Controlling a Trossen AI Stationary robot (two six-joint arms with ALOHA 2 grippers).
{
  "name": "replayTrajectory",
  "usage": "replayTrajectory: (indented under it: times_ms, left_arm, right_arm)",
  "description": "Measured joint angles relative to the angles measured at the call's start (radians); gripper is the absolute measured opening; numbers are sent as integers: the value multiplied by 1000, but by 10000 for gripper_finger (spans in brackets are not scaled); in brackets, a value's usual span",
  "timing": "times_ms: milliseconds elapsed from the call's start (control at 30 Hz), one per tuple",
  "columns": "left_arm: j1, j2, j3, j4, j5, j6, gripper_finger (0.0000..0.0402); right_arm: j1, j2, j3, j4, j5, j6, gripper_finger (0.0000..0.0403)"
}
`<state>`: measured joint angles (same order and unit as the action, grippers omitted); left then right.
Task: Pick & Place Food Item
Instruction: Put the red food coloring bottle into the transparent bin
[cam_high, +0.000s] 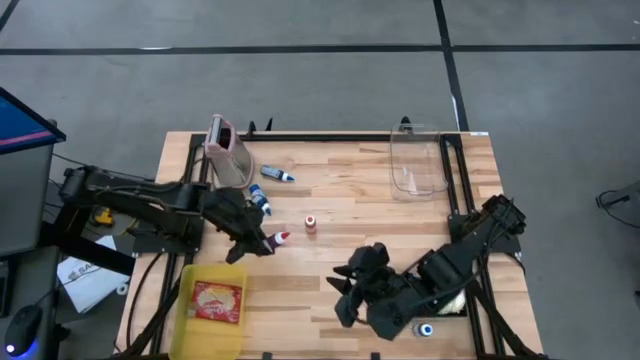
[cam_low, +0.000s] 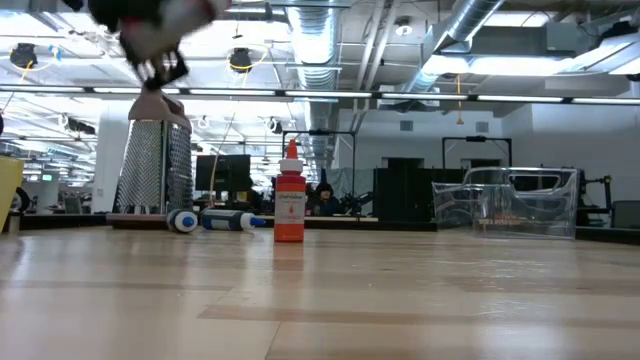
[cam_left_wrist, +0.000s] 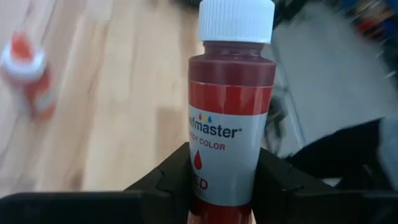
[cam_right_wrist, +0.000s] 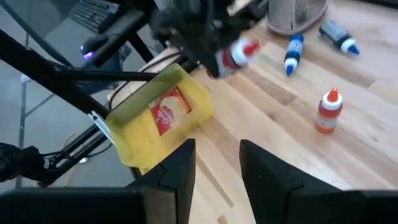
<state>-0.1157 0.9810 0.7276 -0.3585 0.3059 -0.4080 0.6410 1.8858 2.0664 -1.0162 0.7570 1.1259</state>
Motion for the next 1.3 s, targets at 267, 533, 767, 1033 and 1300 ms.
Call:
replayTrajectory:
  times_ms: [267, 533, 767, 1033, 1300]
  left_arm:
    - [-46, 21, 81, 108, -34, -46, 117]
    - [-49, 67, 110, 159, -44, -64, 118]
    - [-46, 71, 113, 229, -44, -95, 118]
    - [-45, 67, 113, 241, -50, -104, 119]
    - [-46, 67, 113, 277, -55, -116, 118]
  right_arm:
    - [-143, 0, 0, 151, -110, -33, 161]
    - [-236, 0, 0, 314, -189, -138, 227]
    - [-258, 0, 0, 285, -192, -131, 227]
    - [-265, 0, 0, 220, -176, -89, 227]
    - [-286, 0, -22, 267, -201, -101, 227]
